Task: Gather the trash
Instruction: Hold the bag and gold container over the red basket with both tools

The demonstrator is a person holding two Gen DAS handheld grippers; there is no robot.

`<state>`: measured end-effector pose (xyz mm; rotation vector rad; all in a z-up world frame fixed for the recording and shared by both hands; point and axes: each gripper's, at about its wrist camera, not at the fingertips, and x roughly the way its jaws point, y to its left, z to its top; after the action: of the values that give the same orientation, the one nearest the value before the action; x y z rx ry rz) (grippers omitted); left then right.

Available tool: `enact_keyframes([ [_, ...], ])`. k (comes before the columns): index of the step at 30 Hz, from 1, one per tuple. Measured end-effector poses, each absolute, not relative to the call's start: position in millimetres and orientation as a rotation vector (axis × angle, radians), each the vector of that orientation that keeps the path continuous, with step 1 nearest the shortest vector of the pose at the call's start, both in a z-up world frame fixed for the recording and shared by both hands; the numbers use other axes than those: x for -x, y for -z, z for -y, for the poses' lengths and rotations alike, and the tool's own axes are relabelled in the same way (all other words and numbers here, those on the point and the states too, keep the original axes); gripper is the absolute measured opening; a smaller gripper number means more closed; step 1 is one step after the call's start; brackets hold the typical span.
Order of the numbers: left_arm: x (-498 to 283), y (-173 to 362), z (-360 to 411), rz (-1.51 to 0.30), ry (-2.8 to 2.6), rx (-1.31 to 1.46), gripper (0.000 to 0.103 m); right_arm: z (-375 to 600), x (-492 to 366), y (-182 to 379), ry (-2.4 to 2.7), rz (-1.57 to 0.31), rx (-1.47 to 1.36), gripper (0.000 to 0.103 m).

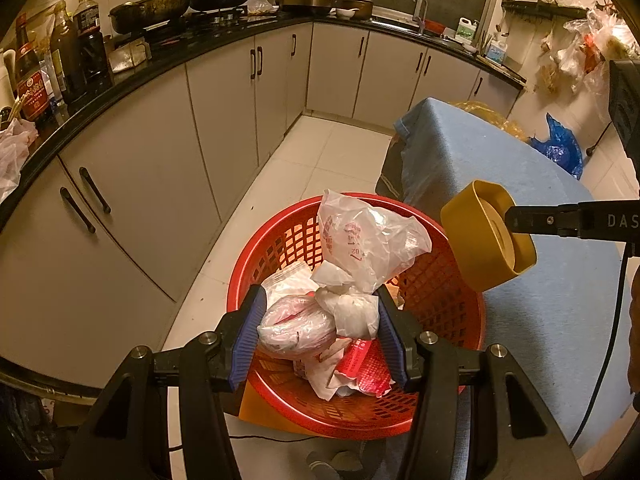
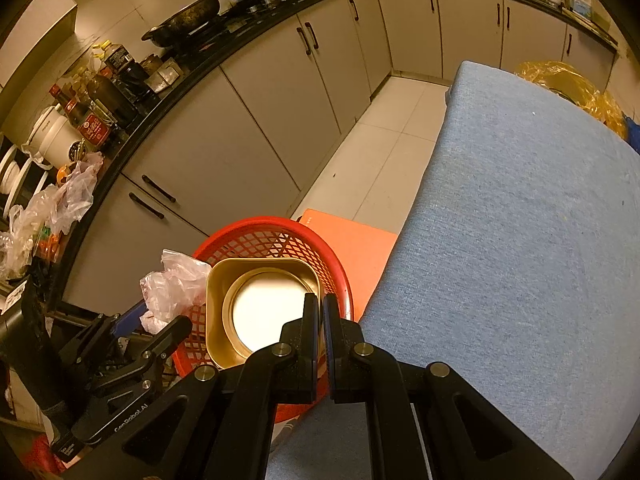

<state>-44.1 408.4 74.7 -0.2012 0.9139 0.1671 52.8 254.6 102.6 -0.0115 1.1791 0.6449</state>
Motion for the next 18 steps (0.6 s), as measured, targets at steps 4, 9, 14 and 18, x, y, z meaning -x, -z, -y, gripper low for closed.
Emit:
enact_keyframes([
  [4, 44.2, -73.7, -408.0, -0.915, -0.17, 0.202, 0.053, -254.2, -53.2, -101.7, -0.646, -1.181, 0.011, 0.003],
  [9, 43.4, -72.3, -409.5, -0.916, -0.172, 0.2, 0.053, -253.2, -52.4, -100.4, -0.643, -1.183, 0.008, 0.003],
  [14, 41.3, -71.6, -411.2, -0.918, -0.173, 0.199, 0.053, -251.5, -51.9, -97.7, -0.643, -1.188, 0.004, 0.003],
  [18, 39.0, -71.3, -411.6, -0.919, -0.174, 0.201, 0.053, -250.6, -52.2, -96.9, -0.642, -1.19, 0.003, 0.003],
])
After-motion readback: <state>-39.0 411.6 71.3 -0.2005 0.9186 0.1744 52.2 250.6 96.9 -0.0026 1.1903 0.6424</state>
